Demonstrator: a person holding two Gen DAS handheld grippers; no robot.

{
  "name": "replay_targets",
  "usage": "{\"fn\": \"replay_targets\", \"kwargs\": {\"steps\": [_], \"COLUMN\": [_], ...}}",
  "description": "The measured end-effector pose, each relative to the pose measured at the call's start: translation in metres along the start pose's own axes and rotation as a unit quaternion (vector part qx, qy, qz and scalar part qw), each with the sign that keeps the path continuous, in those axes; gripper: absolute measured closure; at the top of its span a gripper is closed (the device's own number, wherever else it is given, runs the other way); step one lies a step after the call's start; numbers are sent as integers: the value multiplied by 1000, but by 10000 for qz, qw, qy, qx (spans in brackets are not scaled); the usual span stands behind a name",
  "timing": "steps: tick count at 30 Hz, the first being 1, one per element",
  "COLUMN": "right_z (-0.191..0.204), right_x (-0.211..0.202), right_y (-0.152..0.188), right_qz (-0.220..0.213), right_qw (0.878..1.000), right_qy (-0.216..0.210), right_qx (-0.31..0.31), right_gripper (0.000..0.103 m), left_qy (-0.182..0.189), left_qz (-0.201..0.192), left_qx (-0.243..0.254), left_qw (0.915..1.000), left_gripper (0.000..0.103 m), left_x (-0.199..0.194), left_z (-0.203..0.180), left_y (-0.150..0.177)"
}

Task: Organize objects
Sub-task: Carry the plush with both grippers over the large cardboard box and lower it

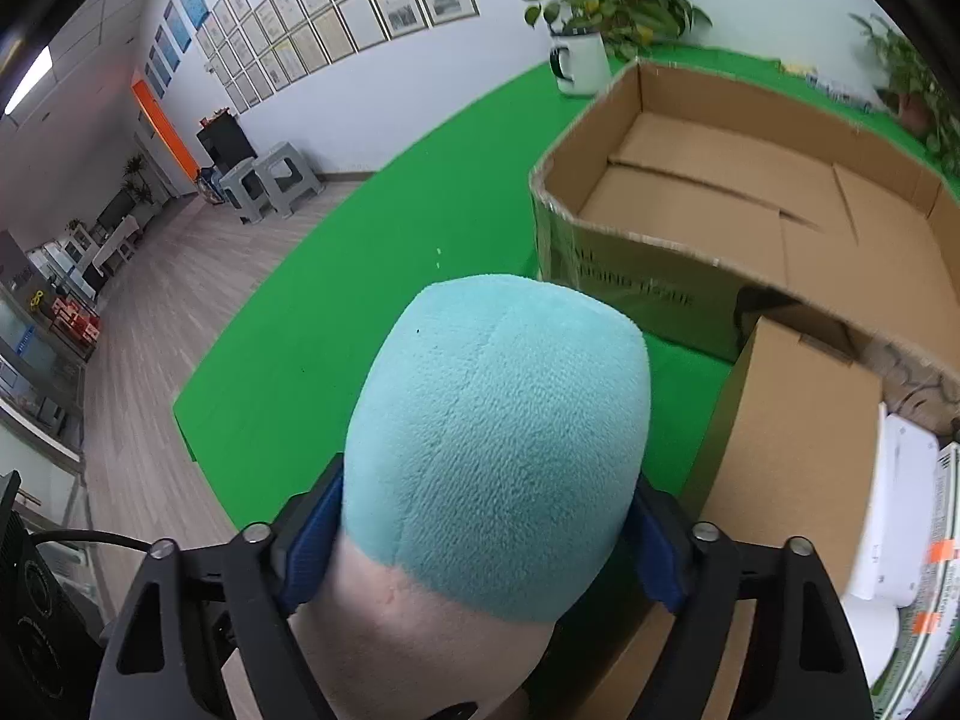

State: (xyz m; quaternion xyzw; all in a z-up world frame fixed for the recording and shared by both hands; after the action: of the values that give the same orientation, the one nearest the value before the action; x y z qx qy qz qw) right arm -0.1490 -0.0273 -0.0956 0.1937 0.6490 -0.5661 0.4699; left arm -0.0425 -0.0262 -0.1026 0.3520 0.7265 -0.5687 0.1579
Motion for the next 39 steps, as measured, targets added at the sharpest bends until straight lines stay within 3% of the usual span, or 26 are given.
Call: {"fn": "replay_targets", "kwargs": {"steps": [13,24,32,39], "right_z": [-16,-28,-35,-48], "right_x": [-119,-202,-209,-175], "right_y": [-50,-102,-151,-197], "right_qz": [-1086,-1598,-1676,-1654], "right_qw": [9939,9870,9854,9856], "right_qy": [-79,135,304,347], "right_qx": [155,64,10,27], "right_gripper": [27,27,27,27], "left_qy": [-158,-96,27,57], "left_qz": [-851,-1338,-1447,-1438], "left_qx": [759,1038,1068,1063], "left_qw": [9934,9855,9837,9839], "left_gripper": [42,42,42,42], "left_x": [-38,-49,-40,-30], "left_z": [-47,-59,-51,-41], "left_y": [-75,-128,-151,-164]}}
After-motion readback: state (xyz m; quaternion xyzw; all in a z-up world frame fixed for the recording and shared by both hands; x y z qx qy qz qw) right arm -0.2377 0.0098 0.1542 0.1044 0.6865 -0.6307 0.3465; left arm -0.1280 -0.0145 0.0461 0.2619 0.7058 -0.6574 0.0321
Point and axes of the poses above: each gripper's, at about its wrist camera, not at the fingertips, and x roughly the way its jaws point, z to its left, y to its underside, the point moved 8 cm from there along x, roughly the way its jaws point, and after that the axes turned 11 degrees about y, right-handed, at the moved point
